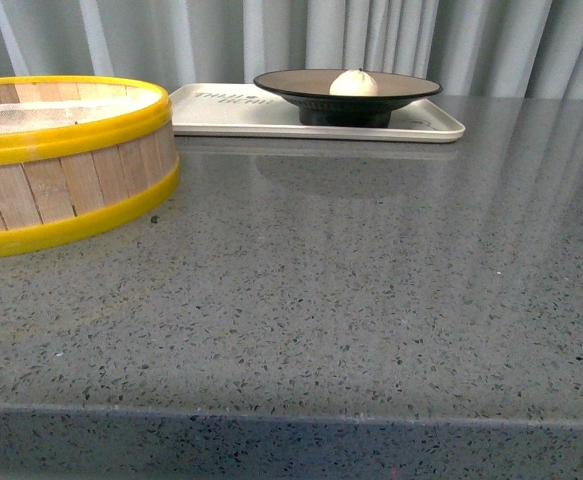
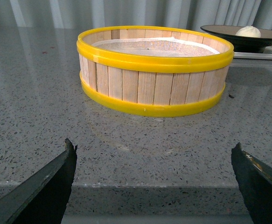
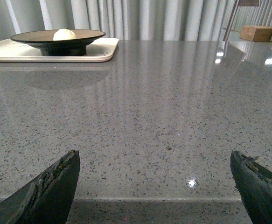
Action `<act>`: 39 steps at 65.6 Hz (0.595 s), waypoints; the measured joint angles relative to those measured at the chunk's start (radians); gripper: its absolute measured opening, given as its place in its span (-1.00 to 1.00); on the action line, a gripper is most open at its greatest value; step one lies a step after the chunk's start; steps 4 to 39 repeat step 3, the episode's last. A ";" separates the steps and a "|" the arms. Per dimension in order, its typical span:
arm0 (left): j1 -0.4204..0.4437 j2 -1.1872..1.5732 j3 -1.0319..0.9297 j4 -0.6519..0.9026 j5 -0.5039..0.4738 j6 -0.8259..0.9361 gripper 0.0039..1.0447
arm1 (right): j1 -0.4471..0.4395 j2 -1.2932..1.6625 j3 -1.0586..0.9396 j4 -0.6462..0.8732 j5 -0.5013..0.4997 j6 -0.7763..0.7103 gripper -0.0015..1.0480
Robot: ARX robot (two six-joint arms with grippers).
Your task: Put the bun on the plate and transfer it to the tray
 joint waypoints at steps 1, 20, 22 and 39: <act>0.000 0.000 0.000 0.000 0.000 0.000 0.88 | 0.000 0.000 0.000 0.000 0.000 0.000 0.84; 0.000 0.000 0.000 0.000 0.000 0.000 0.88 | 0.000 0.000 0.000 0.000 0.000 0.000 0.84; 0.000 0.000 0.000 0.000 0.000 0.000 0.88 | 0.000 0.000 0.000 0.000 0.000 0.000 0.84; 0.000 0.000 0.000 0.000 0.000 0.000 0.88 | 0.000 0.000 0.000 0.000 0.000 0.000 0.84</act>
